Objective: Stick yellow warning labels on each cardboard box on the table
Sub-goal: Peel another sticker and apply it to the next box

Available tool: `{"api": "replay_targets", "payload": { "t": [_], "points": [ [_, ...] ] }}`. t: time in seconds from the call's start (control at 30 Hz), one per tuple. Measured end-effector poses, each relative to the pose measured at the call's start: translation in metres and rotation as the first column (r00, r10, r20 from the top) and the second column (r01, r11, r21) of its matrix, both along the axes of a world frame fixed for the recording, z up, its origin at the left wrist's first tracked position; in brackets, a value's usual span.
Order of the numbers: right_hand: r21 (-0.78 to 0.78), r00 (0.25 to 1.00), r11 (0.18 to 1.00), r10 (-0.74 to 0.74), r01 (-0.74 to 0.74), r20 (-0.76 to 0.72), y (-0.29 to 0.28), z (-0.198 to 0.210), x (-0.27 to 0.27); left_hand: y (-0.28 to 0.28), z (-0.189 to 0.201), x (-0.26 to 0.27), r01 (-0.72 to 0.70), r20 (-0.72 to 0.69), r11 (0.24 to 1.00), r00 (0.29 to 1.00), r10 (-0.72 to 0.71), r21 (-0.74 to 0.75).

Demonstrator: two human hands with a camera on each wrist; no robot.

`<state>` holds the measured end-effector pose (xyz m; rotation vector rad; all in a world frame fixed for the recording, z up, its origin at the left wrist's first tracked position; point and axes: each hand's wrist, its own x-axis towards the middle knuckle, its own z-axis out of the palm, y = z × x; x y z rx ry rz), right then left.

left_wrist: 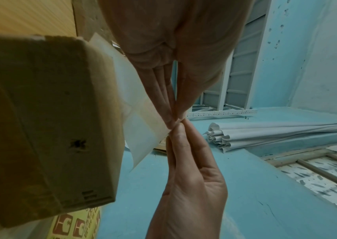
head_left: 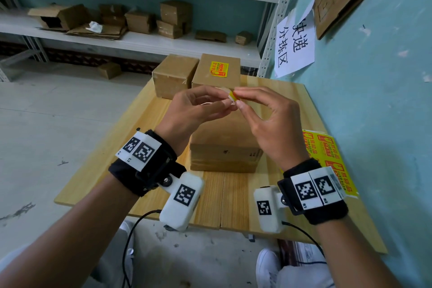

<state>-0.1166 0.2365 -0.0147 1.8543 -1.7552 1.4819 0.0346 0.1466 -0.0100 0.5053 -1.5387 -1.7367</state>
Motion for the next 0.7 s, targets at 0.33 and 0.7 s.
{"api": "replay_targets", "payload": {
  "t": [0.33,0.7],
  "points": [
    [-0.001,1.000,1.000,0.011,-0.011,-0.011,-0.0004,-0.0017,-0.0015,-0.0005,0.0000,-0.0008,0.023,0.019,1.000,1.000,-0.022,-0.017],
    [-0.021,1.000,1.000,0.008,-0.008,-0.017,-0.0010,-0.0007,0.0011,0.0000,-0.0028,-0.0017,-0.086,0.076,0.974,0.992,0.104,-0.210]
  ]
}}
